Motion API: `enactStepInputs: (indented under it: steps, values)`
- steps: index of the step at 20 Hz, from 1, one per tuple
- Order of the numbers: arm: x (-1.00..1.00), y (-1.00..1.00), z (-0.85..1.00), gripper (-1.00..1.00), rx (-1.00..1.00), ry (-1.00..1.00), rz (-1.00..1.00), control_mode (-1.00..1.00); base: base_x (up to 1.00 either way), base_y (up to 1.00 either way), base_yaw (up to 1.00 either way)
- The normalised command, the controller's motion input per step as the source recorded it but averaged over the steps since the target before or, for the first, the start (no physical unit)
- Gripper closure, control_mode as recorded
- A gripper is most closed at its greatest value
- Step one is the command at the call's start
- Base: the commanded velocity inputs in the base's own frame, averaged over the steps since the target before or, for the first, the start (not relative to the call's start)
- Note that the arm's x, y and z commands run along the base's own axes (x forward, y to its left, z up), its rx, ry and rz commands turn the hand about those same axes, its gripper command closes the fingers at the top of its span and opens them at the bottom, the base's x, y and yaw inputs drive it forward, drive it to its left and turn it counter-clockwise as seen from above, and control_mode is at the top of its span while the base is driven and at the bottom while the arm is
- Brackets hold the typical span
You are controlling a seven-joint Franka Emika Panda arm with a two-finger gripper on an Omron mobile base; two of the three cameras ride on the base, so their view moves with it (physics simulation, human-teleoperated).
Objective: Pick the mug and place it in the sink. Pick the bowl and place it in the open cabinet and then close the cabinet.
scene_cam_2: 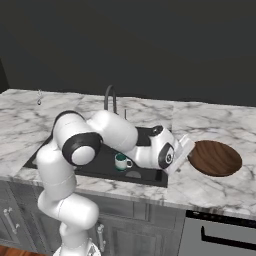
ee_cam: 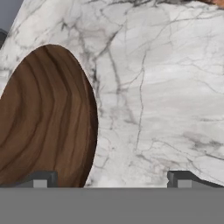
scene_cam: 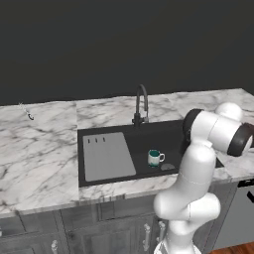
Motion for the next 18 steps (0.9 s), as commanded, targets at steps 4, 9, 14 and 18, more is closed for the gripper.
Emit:
enactStepInputs:
  steps: [4, 9, 14, 18]
  values:
    - [0.0, -0.23, 0.0, -1.0, 0.02, -0.08, 0.0, -1.0, 0.0, 0.0, 0.0]
    - [0.19, -0.16, -0.06, -1.0, 0.06, -0.01, 0.0, -1.0, 0.0, 0.0, 0.0]
    - [0.33, -0.16, -0.02, -1.0, 0.06, 0.0, 0.0, -1.0, 0.0, 0.0, 0.0]
    - [0.29, -0.28, 0.0, -1.0, 0.05, 0.0, 0.0, -1.0, 0.0, 0.0, 0.0]
